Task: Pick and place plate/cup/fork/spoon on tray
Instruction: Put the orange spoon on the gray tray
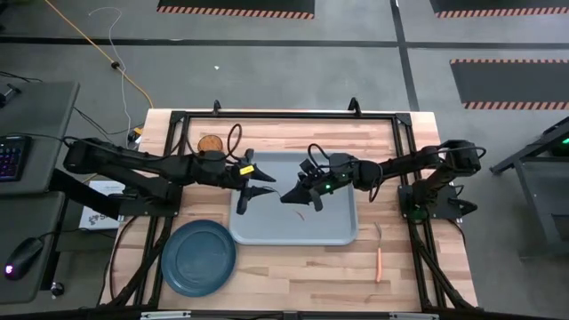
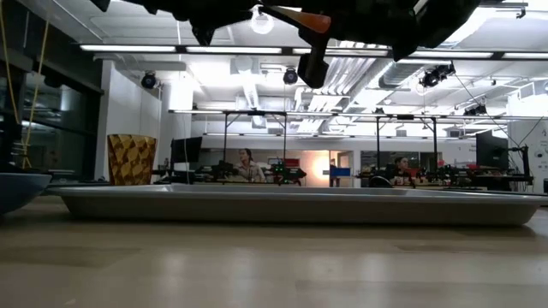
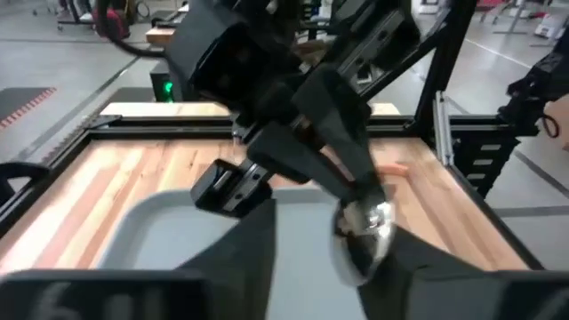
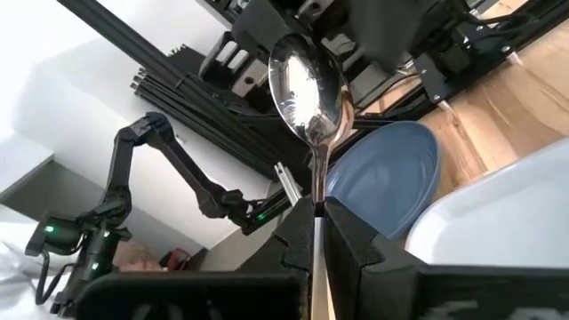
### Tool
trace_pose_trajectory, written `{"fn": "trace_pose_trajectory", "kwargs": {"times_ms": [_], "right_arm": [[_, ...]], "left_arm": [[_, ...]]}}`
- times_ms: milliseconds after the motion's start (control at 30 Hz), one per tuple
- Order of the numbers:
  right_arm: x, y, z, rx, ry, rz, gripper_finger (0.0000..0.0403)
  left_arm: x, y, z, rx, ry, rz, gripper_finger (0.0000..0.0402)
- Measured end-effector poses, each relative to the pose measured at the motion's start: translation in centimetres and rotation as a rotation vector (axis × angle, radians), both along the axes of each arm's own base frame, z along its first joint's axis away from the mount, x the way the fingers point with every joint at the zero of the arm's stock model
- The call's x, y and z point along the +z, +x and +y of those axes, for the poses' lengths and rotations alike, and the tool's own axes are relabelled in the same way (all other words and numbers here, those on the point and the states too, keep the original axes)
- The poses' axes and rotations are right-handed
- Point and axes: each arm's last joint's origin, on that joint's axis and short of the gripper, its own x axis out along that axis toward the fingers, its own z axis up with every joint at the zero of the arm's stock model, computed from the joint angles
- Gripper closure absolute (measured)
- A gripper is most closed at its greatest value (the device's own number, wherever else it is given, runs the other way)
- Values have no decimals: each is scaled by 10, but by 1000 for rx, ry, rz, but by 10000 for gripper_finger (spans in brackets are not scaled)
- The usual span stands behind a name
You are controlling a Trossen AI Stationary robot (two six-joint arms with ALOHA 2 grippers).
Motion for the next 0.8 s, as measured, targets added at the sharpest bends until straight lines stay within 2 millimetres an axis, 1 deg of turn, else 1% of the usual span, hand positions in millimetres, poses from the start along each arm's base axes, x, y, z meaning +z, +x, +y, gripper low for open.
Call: {"fn": "trace_pose_trajectory", "kwargs": {"times_ms": [133,200,300,367,467,533,600,700,800], "right_arm": [[-1,0,-4,-10,4,8,403],[0,0,-5,-14,31,19,403],[0,0,-7,-17,71,34,398],[-1,0,-9,-21,95,48,386],[1,-2,-13,-34,119,79,357],[3,-7,-17,-49,100,114,335],[5,-15,-22,-70,64,175,313],[12,-31,-30,-96,27,255,285],[20,-46,-37,-135,-8,308,272]], "left_arm": [[1,-2,0,-13,-3,0,374],[1,-2,0,-16,-6,2,392],[1,-2,0,-12,-13,7,391],[1,-4,0,-6,-12,19,396],[5,-16,4,2,-34,57,396],[8,-28,7,18,-50,99,397],[14,-42,10,39,-62,137,398],[30,-62,16,77,-76,264,398],[51,-69,25,106,-81,388,399]]}}
